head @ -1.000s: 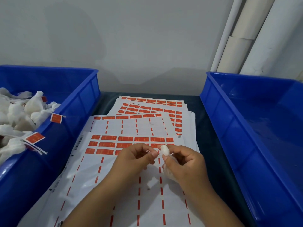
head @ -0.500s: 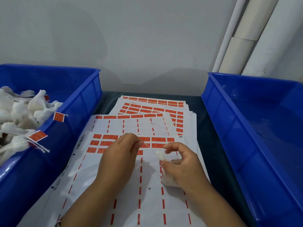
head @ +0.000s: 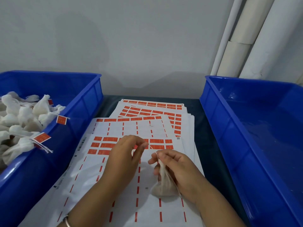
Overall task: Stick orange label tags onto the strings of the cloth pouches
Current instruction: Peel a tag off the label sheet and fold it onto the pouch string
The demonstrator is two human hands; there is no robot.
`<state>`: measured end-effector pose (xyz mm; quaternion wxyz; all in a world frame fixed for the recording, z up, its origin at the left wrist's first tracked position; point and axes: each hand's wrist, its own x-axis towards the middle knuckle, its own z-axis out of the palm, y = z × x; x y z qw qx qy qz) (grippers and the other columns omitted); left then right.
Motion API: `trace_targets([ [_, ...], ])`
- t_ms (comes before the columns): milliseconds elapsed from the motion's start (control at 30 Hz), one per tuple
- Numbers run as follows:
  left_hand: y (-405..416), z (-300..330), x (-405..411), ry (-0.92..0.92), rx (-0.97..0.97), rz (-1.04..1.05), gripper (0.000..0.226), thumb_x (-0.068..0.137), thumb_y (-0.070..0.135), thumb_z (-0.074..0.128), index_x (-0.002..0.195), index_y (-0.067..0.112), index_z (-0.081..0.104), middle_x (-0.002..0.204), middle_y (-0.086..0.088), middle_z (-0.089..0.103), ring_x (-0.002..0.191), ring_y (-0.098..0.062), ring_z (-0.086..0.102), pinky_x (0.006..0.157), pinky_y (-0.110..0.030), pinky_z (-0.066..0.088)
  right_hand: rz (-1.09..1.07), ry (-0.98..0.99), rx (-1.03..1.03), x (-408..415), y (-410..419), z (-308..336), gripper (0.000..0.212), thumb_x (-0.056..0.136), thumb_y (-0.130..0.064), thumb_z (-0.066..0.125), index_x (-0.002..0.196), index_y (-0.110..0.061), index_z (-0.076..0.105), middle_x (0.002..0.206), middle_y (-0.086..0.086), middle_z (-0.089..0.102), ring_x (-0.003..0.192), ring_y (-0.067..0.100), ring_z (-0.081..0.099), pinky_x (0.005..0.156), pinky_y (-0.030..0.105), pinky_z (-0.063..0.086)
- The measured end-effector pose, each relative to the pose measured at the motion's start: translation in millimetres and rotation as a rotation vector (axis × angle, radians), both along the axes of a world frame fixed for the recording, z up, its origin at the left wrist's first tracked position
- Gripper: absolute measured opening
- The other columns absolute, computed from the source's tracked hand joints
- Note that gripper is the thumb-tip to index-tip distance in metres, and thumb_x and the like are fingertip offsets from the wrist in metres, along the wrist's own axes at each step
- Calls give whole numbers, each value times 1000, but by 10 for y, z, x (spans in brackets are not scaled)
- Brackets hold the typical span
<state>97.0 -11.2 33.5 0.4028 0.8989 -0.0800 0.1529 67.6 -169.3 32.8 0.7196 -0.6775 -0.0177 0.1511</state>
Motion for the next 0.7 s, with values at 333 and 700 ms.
trace_targets([
  [333,179,98,230,414,-44,10,15,89,37,56,103,39,56,115,16,59,88,-2,54,61,-10,40,-220,108,201,54,-20,-53,11,85,-21,66,83,-24,77,59,5,57,44,10,44,50,22,44],
  [700,193,-331,159,382,386,56,64,80,62,54,137,36,40,149,15,28,138,-16,29,108,-42,28,-253,125,251,74,-24,-88,12,85,-19,66,82,-17,77,55,4,55,44,10,45,50,22,45],
])
